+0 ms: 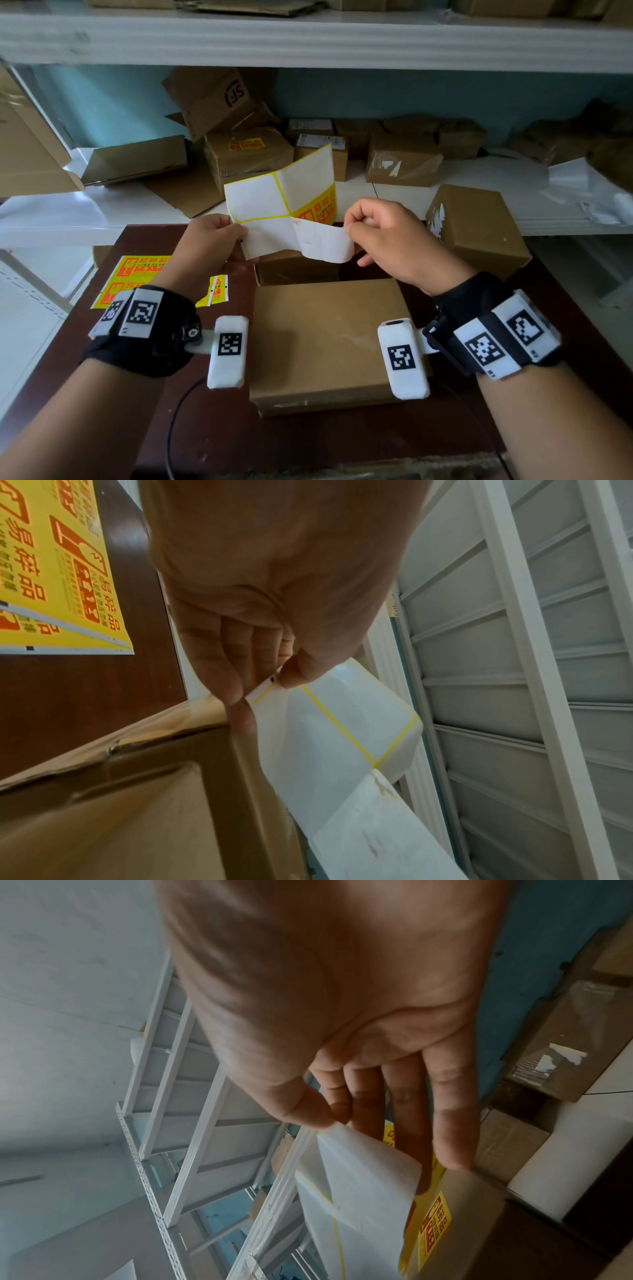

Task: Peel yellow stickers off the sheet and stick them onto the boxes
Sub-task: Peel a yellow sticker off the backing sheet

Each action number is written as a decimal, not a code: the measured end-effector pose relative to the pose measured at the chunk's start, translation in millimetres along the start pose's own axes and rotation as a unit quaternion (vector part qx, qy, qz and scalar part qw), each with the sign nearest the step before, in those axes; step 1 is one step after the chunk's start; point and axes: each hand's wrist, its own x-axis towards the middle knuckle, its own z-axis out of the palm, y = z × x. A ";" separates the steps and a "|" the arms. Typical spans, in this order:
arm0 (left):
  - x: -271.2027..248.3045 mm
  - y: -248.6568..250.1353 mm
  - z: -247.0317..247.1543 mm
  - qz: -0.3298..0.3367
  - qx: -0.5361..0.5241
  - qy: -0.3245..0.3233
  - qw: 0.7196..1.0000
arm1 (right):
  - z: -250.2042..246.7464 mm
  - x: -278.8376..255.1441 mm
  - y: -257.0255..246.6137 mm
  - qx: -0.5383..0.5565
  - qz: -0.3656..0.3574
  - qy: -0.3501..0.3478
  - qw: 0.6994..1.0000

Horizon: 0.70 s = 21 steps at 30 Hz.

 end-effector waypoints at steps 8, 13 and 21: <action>3.8 -1.6 -3.4 -0.006 -0.006 0.007 1.000 | -2.4 -0.4 0.6 -0.024 -0.008 0.003 1.000; 6.1 -3.7 -5.8 -0.009 -0.008 0.009 1.000 | -5.9 1.7 4.5 -0.022 -0.003 0.015 1.000; 3.4 -0.9 -5.7 -0.007 -0.007 0.027 1.000 | -13.4 2.9 7.9 0.004 0.001 0.024 1.000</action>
